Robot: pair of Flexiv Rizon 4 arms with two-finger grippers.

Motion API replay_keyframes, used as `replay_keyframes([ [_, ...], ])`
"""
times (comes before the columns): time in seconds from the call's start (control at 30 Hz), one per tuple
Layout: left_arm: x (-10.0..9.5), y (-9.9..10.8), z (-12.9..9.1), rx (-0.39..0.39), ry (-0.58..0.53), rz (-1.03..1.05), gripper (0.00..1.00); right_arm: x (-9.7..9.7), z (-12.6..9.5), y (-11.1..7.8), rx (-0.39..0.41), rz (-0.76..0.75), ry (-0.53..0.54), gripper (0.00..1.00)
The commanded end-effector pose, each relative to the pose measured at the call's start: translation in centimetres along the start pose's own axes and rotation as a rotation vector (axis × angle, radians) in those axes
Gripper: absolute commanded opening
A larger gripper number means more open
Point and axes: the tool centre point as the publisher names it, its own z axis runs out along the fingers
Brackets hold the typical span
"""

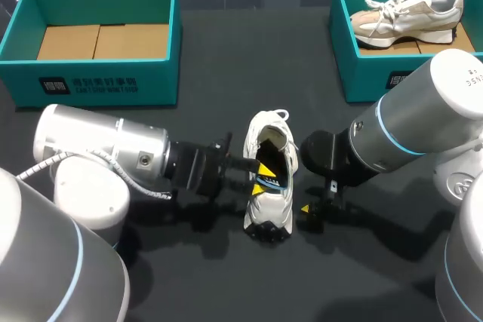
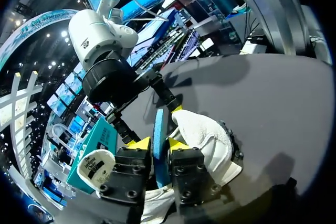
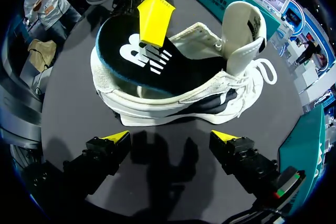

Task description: Take the shoe out of the shoebox, open the shoe tongue, remove and reinsert the insole, then place the shoe into the shoebox

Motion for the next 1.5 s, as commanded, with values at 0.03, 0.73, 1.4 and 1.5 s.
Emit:
replay_keyframes([
  [0.03, -0.1, 0.4, 0.7, -0.035, 0.042, 0.003, 0.0, 0.2, 0.0, -0.1, -0.001, 0.0, -0.003, 1.0],
  [0.73, -0.7, 4.4, 1.9, -0.152, 0.03, 0.112, 0.0, 0.2, 0.0, -0.1, -0.001, 0.0, -0.003, 1.0],
  [1.4, 0.0, -0.1, 0.4, -0.036, 0.059, -0.045, 0.27, 0.2, 0.0, -0.1, -0.001, 0.0, -0.003, 1.0],
  [1.5, 0.4, -0.2, 0.7, -0.033, 0.081, -0.05, 0.26, 0.2, 0.0, -0.1, -0.001, 0.0, -0.003, 1.0],
])
